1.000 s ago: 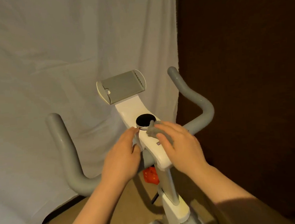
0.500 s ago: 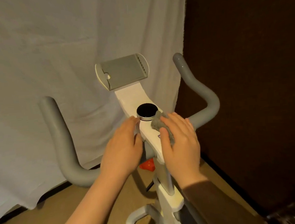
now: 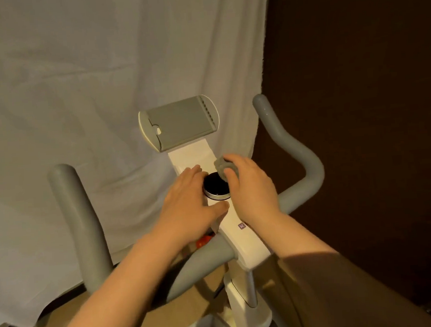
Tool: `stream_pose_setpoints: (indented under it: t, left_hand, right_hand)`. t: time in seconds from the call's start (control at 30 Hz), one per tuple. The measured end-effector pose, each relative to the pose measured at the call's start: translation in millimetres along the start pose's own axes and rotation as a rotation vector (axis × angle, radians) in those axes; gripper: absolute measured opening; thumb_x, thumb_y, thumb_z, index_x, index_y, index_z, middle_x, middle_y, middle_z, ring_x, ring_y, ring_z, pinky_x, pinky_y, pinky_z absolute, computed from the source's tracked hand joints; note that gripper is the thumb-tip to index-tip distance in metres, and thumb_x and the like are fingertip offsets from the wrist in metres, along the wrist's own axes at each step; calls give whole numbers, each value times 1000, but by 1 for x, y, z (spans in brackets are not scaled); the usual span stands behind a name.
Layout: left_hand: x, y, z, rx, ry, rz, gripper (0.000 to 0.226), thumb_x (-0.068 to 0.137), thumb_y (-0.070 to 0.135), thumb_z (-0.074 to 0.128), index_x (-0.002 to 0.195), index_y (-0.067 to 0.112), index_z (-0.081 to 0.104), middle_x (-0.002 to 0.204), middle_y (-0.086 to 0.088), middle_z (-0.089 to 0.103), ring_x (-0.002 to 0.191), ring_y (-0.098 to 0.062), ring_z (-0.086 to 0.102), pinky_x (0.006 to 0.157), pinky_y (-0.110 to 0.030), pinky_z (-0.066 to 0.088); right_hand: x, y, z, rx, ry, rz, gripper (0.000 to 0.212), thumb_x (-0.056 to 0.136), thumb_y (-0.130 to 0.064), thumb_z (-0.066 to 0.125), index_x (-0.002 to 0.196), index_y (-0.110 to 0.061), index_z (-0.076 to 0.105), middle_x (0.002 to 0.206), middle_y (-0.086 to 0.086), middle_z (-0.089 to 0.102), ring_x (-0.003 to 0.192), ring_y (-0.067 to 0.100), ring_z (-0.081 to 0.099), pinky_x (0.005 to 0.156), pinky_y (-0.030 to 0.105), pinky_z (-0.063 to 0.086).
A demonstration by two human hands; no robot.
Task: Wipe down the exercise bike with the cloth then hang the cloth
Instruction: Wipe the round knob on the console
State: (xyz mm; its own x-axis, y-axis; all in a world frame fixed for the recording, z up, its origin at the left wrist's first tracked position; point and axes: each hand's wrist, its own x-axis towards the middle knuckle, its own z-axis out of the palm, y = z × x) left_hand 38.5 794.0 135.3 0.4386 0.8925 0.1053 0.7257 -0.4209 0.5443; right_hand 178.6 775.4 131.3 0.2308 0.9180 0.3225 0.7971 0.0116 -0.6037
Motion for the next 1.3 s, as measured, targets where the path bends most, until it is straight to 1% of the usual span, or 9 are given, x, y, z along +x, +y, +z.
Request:
stream_pose_setpoints:
  t: [0.13,0.23,0.33,0.4,0.53,0.73,0.93,1.07,1.3]
  left_hand:
    - [24,-18,-12,112,-122,115,101,60,85,36,145,30,35,160,7,19,148,-13,8,121,-39,8]
    - [26,-33,-8,48,-101,205,98,63,89,33,145,35,32,161,9,15,148,-8,2,120,-37,-3]
    - [30,-37,-3,32,-110,227,95,64,87,34,145,40,27,160,13,11,147,-4,-4,118,-35,-9]
    - [33,-40,-5,-1,-142,246,90,64,86,36,143,47,20,160,16,9,146,-2,-6,117,-33,-12]
    - [40,-47,-10,-59,-183,269,89,65,85,43,143,46,25,159,18,12,145,3,-4,116,-30,-13]
    - [41,-49,-7,-86,-137,289,89,64,86,45,141,44,31,156,17,21,146,-1,7,118,-33,-8]
    - [39,-48,-8,-59,-144,291,93,64,83,46,145,39,31,159,15,17,146,-2,3,120,-37,-8]
    - [31,-47,-8,-63,-124,281,93,68,83,41,146,34,32,158,16,18,146,1,-1,121,-39,-6]
    - [25,-43,-10,-136,-103,331,71,75,73,50,137,42,37,142,23,36,134,11,19,103,-1,3]
  right_hand:
    - [-20,3,-3,-46,-78,-201,40,102,-27,44,142,-28,44,140,-10,48,123,9,46,94,23,39]
    - [-13,14,-9,30,-134,-159,37,102,-27,45,139,-30,46,135,-11,51,117,8,50,86,21,40]
    - [9,6,3,-171,-68,-71,31,102,-33,40,132,-27,49,125,-4,58,108,15,56,73,25,38]
    - [5,0,6,-165,-54,-179,32,101,-31,44,131,-25,52,127,-5,59,112,12,54,81,23,41]
    - [-2,13,-1,111,-123,-245,32,95,-32,54,125,-28,62,126,-12,62,111,5,57,93,24,47]
    - [4,11,-1,133,-191,-268,31,98,-26,55,129,-27,59,130,-13,58,116,-1,51,96,9,37]
    - [8,12,-5,174,-133,-176,27,98,-25,54,125,-26,60,122,-13,61,106,-4,53,92,15,45]
    - [-12,11,-8,106,-239,-296,32,100,-29,50,131,-28,56,133,-17,52,118,-10,43,97,3,31]
    - [2,2,4,56,-62,-116,27,100,-25,49,124,-26,60,124,-12,54,113,-1,45,92,12,40]
